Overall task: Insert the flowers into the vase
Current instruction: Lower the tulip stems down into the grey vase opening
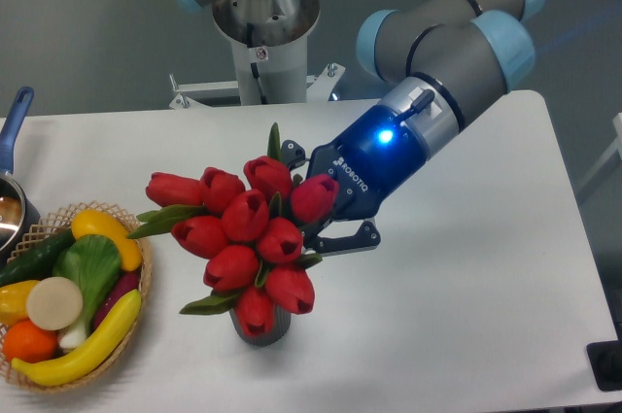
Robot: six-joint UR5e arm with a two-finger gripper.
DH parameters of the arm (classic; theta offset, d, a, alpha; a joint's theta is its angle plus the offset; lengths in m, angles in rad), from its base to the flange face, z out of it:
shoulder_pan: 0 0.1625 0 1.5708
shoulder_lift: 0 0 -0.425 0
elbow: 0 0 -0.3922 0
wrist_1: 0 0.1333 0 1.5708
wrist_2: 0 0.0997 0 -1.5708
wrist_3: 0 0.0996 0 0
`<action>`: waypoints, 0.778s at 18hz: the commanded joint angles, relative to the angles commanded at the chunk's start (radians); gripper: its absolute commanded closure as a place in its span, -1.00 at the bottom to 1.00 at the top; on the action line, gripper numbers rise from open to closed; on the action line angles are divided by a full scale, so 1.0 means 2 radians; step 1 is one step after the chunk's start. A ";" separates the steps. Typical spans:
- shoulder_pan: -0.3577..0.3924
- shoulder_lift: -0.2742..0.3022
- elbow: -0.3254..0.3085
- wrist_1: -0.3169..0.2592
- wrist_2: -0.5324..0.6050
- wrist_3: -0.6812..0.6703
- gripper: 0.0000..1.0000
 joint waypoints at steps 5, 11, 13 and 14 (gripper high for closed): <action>-0.001 0.000 -0.019 0.000 -0.012 0.014 1.00; -0.001 0.000 -0.041 0.000 -0.013 0.034 1.00; -0.002 0.001 -0.054 0.000 -0.013 0.045 1.00; -0.002 0.001 -0.061 0.000 -0.013 0.050 1.00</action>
